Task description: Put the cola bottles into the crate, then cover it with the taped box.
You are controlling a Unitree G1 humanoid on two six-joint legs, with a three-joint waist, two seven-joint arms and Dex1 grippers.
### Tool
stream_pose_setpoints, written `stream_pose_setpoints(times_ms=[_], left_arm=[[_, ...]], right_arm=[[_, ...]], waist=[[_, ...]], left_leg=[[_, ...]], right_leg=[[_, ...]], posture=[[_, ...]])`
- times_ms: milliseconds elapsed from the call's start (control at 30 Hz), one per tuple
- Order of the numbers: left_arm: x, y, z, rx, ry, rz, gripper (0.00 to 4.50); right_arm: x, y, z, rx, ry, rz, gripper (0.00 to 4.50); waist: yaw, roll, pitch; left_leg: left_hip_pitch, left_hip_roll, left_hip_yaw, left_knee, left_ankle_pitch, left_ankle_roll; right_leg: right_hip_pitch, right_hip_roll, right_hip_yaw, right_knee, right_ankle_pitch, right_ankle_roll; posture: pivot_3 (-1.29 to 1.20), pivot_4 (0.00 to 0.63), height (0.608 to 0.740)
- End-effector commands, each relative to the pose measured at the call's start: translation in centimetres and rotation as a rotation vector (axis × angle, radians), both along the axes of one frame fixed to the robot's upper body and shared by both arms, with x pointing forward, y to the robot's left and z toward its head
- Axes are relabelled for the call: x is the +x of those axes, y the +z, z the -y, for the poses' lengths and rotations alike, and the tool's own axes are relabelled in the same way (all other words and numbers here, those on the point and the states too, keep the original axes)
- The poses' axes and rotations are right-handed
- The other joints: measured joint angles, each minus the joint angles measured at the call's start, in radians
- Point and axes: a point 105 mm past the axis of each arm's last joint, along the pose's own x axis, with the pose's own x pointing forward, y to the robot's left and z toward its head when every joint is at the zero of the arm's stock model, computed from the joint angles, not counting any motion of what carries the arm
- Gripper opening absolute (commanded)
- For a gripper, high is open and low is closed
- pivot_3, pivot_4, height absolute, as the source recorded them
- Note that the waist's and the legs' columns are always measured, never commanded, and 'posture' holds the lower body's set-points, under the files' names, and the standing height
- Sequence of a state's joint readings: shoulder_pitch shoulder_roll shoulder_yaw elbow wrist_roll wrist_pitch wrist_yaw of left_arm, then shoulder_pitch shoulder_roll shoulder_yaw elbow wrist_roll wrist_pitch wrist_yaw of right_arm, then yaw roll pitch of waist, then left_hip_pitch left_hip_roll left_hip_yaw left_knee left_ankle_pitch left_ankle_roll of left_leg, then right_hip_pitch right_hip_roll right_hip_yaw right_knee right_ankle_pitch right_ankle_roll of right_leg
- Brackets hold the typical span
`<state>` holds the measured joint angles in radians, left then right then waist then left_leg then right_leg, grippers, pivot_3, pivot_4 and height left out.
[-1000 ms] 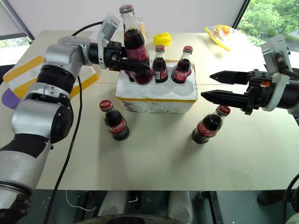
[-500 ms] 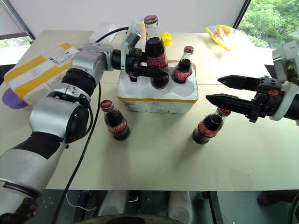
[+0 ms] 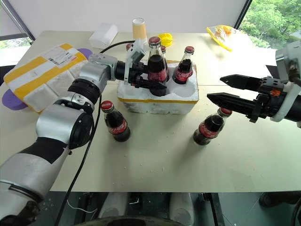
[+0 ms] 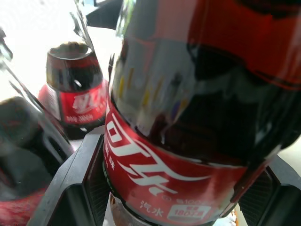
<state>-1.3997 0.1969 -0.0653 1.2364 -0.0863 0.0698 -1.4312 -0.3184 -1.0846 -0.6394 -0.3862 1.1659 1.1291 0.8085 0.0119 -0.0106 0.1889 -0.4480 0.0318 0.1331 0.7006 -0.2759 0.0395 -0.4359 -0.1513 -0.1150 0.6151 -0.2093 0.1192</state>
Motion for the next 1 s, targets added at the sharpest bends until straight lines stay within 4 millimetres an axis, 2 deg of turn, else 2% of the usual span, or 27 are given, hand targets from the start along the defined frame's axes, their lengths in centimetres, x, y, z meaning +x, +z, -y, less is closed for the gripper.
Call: stream_pose_setpoints(times_ms=[33, 67, 133, 167, 200, 400, 500, 633, 767, 867, 1000], left_arm=[[-0.1, 1.3, 0.2, -0.008, -0.019, 0.050, 2.84], [-0.1, 1.3, 0.2, -0.007, -0.018, 0.049, 2.84], [0.0, 1.5, 0.2, -0.010, -0.013, 0.052, 3.92], [0.0, 1.6, 0.1, -0.012, -0.011, 0.052, 4.29], [0.0, 1.7, 0.1, -0.014, -0.011, 0.052, 4.43], [0.1, 2.6, -0.9, -0.019, -0.001, 0.072, 4.43], [0.2, 4.1, -2.5, -0.034, 0.011, 0.088, 4.43], [-0.3, 6.8, -5.1, -0.071, 0.009, 0.100, 4.43], [-1.3, 9.0, -9.3, -0.064, 0.053, 0.161, 4.43], [-1.9, 9.2, -11.8, -0.059, 0.121, 0.156, 4.43], [-5.5, 7.4, -17.6, 0.038, 0.212, 0.148, 4.43]], right_arm=[[-0.2, 0.9, -0.2, 0.007, 0.016, 0.044, 4.50], [-0.2, 0.8, -0.2, 0.003, 0.016, 0.043, 4.50], [-0.2, 0.8, -0.1, -0.003, 0.014, 0.042, 4.50], [-0.1, 0.8, -0.1, -0.004, 0.013, 0.042, 4.50], [-0.1, 0.8, -0.1, -0.005, 0.012, 0.042, 4.50], [0.2, 0.9, 0.0, -0.012, 0.013, 0.044, 4.50], [0.5, 1.0, -0.1, -0.014, 0.022, 0.044, 4.50], [1.0, 1.1, -0.1, -0.015, 0.037, 0.042, 4.50], [1.7, 0.7, -0.5, -0.007, 0.069, 0.029, 4.50], [2.1, 0.5, -0.6, -0.007, 0.087, 0.023, 4.50], [2.7, 0.2, -0.9, -0.011, 0.121, 0.010, 4.50]], waist=[[0.000, 0.000, 0.000], [0.000, 0.000, 0.000], [0.000, 0.000, 0.000], [0.000, 0.000, 0.000], [0.000, 0.000, 0.000], [0.001, 0.000, 0.000], [0.000, 0.000, 0.000], [-0.003, 0.000, 0.000], [-0.003, 0.000, 0.000], [-0.006, 0.001, -0.001], [-0.022, 0.002, -0.001]], left_leg=[[0.000, 0.000, 0.000, 0.000, 0.000, 0.000], [0.000, 0.000, 0.000, 0.000, 0.000, 0.000], [0.000, 0.000, 0.000, 0.000, 0.000, 0.000], [0.000, 0.000, 0.000, 0.000, 0.000, 0.000], [0.000, 0.000, 0.000, 0.000, 0.000, 0.000], [0.000, 0.000, 0.000, 0.001, 0.000, 0.000], [0.000, 0.000, 0.000, 0.001, 0.000, 0.000], [0.000, 0.000, 0.000, 0.001, 0.000, 0.000], [0.001, 0.000, 0.000, 0.001, 0.000, 0.000], [0.001, 0.000, 0.000, 0.000, 0.000, 0.000], [0.003, 0.001, 0.001, 0.000, 0.000, 0.000]], right_leg=[[0.000, 0.000, 0.000, 0.000, 0.000, 0.000], [0.000, 0.000, 0.000, 0.000, 0.000, 0.000], [0.000, 0.000, 0.000, 0.000, 0.000, 0.000], [0.000, 0.000, 0.000, 0.000, 0.000, 0.000], [0.000, 0.000, 0.000, 0.000, 0.000, 0.000], [0.001, 0.000, 0.000, 0.000, 0.000, 0.000], [0.001, 0.000, 0.000, 0.000, 0.000, 0.000], [0.000, 0.000, 0.000, 0.001, 0.000, 0.000], [0.000, 0.000, 0.000, 0.001, 0.000, 0.000], [0.001, 0.000, 0.001, 0.001, 0.000, 0.000], [0.001, 0.000, 0.002, 0.002, 0.000, 0.000]], posture=[[0.00, 0.150, 0.740], [0.00, 0.150, 0.740], [0.00, 0.150, 0.740], [0.00, 0.150, 0.740], [0.00, 0.150, 0.740], [0.00, 0.150, 0.740], [0.00, 0.150, 0.740], [0.00, 0.150, 0.740], [0.00, 0.150, 0.740], [0.00, 0.150, 0.740], [0.00, 0.150, 0.740]])
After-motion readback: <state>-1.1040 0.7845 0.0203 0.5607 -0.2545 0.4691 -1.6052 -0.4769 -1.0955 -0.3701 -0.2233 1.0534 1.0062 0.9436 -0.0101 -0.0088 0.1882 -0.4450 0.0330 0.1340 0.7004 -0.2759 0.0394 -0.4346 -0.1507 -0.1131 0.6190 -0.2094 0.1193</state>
